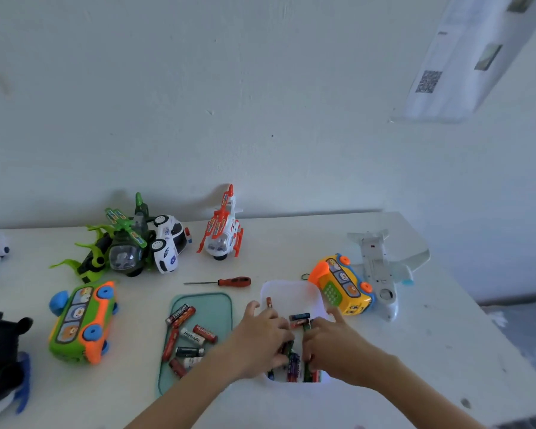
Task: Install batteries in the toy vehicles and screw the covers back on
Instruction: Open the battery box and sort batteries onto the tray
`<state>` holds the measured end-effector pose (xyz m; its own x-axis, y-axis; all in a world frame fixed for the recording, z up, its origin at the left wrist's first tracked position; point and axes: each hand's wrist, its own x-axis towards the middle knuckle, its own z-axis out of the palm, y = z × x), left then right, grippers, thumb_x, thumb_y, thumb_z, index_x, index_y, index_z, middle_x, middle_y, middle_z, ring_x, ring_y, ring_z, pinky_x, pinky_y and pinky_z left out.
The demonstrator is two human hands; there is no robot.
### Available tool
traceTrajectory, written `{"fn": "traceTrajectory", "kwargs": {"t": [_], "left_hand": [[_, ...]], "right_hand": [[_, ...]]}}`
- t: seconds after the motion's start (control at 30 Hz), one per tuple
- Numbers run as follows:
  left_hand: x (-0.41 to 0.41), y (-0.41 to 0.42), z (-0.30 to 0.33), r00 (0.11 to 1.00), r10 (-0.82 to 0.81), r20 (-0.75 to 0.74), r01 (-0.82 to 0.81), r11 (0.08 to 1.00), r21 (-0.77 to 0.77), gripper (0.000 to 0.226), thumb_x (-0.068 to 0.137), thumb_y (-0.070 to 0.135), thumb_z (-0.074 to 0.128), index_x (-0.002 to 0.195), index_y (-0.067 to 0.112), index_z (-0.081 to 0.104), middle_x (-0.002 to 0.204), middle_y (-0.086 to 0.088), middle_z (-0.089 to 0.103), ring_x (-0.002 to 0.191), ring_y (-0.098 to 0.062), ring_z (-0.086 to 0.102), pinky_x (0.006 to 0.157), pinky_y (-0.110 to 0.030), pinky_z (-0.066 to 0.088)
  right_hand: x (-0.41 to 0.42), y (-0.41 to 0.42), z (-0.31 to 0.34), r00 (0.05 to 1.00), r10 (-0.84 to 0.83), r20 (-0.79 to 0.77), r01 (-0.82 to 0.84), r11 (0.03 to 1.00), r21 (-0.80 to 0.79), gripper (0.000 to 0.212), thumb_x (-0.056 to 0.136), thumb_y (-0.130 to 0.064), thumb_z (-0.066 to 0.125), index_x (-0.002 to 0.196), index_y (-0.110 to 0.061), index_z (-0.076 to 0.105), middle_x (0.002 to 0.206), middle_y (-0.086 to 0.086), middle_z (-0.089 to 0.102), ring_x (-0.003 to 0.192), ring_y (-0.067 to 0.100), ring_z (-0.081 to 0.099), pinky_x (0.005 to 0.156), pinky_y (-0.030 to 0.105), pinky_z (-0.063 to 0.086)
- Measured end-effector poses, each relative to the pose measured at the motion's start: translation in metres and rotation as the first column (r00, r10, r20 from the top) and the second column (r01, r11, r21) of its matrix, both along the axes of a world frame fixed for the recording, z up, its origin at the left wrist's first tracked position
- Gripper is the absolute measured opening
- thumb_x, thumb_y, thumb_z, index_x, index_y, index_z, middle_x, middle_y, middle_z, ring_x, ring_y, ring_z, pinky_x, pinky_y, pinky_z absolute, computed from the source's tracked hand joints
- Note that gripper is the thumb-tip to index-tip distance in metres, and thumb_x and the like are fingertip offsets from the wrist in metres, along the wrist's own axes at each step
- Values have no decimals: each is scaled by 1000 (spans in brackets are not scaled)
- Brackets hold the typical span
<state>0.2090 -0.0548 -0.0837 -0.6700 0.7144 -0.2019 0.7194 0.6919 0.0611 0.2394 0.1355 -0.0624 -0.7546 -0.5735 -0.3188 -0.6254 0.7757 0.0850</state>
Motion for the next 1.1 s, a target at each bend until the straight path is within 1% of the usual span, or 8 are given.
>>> {"fn": "traceTrajectory", "kwargs": {"t": [0.1, 0.2, 0.47, 0.73, 0.87, 0.93, 1.03, 1.1], "left_hand": [[-1, 13, -4, 997, 71, -6, -72, 993, -94, 52, 90, 47, 51, 137, 24, 43, 137, -5, 43, 128, -27, 37, 107, -51, 16], [0, 20, -3, 989, 145, -38, -148, 981, -126, 51, 89, 50, 53, 133, 26, 46, 130, -6, 45, 120, -26, 42, 102, -49, 21], [3, 36, -5, 978, 206, -39, -210, 964, -166, 35, 88, 19, 51, 123, 19, 50, 112, -7, 58, 107, -29, 53, 98, -49, 23], [1, 34, -11, 971, 216, -103, -227, 967, -118, 22, 89, 4, 43, 100, 11, 61, 99, -4, 65, 110, -26, 44, 106, -56, 13], [3, 29, -5, 968, 240, -73, -241, 971, -8, 24, 95, 19, 47, 116, 19, 59, 114, 3, 64, 121, -20, 40, 107, -53, 8], [4, 19, 5, 961, 276, -31, -269, 953, 143, 30, 98, 30, 47, 126, 26, 54, 123, 9, 59, 124, -14, 38, 108, -47, 9], [1, -13, 17, 928, 354, 117, -370, 832, 414, 35, 96, 33, 52, 131, 30, 52, 117, 11, 61, 109, -8, 51, 105, -32, 29], [-6, -42, 13, 889, 407, 210, -457, 752, 474, 33, 94, 25, 58, 127, 24, 58, 112, 7, 64, 98, -7, 57, 96, -27, 44]], "right_hand": [[-2, 6, -10, 997, -52, 57, 51, 998, 24, 24, 87, -25, 62, 111, -25, 62, 117, -8, 58, 115, 23, 43, 107, 57, 10], [-3, 6, -8, 995, -49, 84, 50, 999, -9, 25, 88, -22, 62, 112, -24, 59, 115, -7, 58, 113, 23, 41, 107, 56, 10], [-7, 2, 3, 994, 49, 93, -57, 995, 87, 23, 90, -7, 53, 112, -7, 58, 110, 9, 54, 107, 30, 40, 106, 60, 16], [-3, 0, 4, 993, 96, 63, -105, 984, 144, 26, 91, -9, 55, 117, -5, 57, 115, 14, 53, 112, 35, 40, 108, 63, 10], [-3, -3, 7, 994, 93, 59, -99, 989, 114, 28, 90, -9, 57, 118, -8, 55, 116, 13, 57, 110, 35, 42, 106, 60, 17], [-4, -5, 7, 994, 91, 68, -100, 985, 139, 27, 90, -10, 58, 117, -7, 57, 114, 15, 59, 110, 35, 43, 107, 59, 16], [-2, -8, 5, 992, 98, 74, -109, 979, 174, 20, 91, -10, 55, 110, -6, 61, 109, 16, 61, 109, 35, 45, 108, 58, 15], [0, -10, 4, 994, 79, 72, -90, 980, 178, 18, 92, -13, 54, 107, -7, 63, 105, 14, 62, 107, 33, 47, 108, 55, 16]]}}
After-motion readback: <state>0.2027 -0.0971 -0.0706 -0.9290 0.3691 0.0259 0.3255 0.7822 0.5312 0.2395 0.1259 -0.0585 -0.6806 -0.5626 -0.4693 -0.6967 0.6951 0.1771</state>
